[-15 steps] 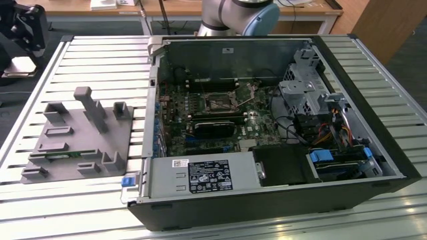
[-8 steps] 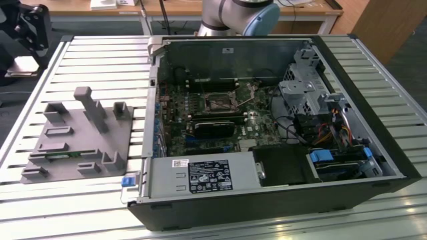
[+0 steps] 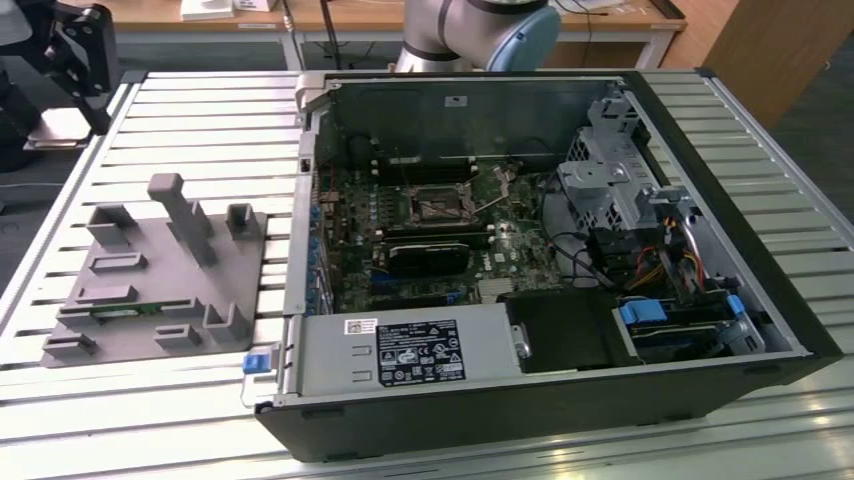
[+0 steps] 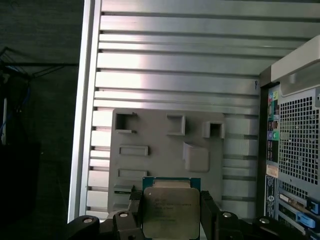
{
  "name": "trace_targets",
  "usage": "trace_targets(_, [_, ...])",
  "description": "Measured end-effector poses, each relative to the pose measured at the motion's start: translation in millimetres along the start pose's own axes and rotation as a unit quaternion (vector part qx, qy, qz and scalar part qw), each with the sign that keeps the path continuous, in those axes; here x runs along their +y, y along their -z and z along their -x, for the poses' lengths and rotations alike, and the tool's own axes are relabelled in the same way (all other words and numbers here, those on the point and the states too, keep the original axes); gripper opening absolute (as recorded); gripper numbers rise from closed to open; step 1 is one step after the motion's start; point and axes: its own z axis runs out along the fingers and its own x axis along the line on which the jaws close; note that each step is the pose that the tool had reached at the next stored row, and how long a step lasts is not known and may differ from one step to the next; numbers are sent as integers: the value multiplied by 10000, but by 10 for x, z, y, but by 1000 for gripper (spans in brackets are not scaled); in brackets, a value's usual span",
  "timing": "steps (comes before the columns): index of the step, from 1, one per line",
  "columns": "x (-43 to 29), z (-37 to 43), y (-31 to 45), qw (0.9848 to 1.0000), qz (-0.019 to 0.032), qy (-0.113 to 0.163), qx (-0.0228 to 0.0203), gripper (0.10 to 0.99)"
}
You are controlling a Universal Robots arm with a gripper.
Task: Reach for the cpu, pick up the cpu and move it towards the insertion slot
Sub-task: 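Pick up the cpu and move it towards the insertion slot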
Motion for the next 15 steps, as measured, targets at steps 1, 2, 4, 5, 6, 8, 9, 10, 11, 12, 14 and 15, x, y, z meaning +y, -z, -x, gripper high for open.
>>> trace_targets(1, [2, 3, 20, 10000, 2, 0, -1, 545])
trace_targets(2, [2, 12, 32, 10000, 4, 1, -3, 545])
trace_targets(4, [1, 50, 37, 10000, 7, 2, -12, 545])
trace_targets(5, [0, 78, 39, 10000, 7, 3, -13, 545])
trace_targets(6, [-1, 106, 41, 10000, 7, 3, -14, 545])
trace_targets(8, [-3, 164, 43, 10000, 7, 3, -16, 545])
trace_targets(9, [-5, 197, 44, 10000, 7, 3, -16, 545])
trace_targets(10, [-6, 229, 46, 10000, 7, 3, -16, 545])
trace_targets(11, [-7, 260, 48, 10000, 6, 3, -16, 545])
trace_targets(12, [-8, 289, 49, 10000, 7, 3, -16, 545])
trace_targets(14, [-10, 355, 52, 10000, 8, 3, -18, 545])
trace_targets(15, [-12, 396, 53, 10000, 11, 3, -19, 545])
